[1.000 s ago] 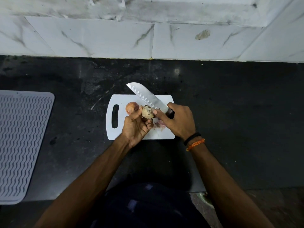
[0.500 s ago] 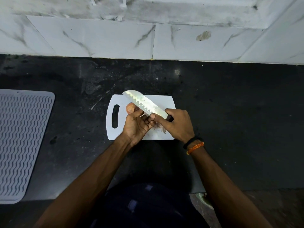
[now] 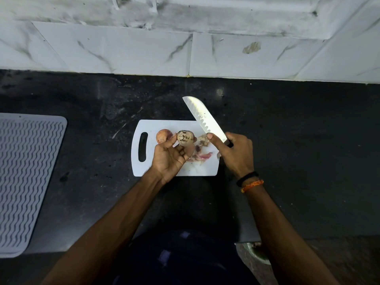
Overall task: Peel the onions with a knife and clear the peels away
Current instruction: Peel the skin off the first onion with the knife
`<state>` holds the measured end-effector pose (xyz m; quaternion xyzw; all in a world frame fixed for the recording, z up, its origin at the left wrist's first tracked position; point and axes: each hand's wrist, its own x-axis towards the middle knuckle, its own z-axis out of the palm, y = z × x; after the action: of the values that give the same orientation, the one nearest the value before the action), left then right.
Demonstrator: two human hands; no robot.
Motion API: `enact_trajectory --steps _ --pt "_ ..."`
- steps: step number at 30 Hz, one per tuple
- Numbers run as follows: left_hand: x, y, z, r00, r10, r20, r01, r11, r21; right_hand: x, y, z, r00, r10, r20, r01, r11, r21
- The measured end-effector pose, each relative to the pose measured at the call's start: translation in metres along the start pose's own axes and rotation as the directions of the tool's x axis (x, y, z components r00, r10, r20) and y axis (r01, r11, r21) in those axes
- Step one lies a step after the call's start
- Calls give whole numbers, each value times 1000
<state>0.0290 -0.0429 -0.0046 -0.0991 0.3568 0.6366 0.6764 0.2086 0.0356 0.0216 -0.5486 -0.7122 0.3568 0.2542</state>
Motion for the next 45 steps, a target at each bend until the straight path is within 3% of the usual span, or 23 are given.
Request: enact_trajectory --steps 4,10,21,32,38,45 --pt "-1 0 -3 999 20 26 -20 1000 -9 2 -2 -2 1000 23 4 -23 998 -52" --pt "-3 -1 0 999 12 37 -12 1000 -18 2 -4 6 993 1 116 13 993 -116" --pt "-1 -1 -2 999 29 23 -30 999 31 6 -12 14 998 48 35 -39 977 -207" --pt "-1 -1 -4 997 14 79 -11 999 -41 2 -7 14 981 157 113 -159 987 10" --pt "3 -2 -9 996 54 74 -50 997 -50 3 -14 14 969 202 140 -209 977 32" --pt "1 0 -14 969 76 234 -83 996 20 4 -17 20 973 205 106 -204 979 -21"
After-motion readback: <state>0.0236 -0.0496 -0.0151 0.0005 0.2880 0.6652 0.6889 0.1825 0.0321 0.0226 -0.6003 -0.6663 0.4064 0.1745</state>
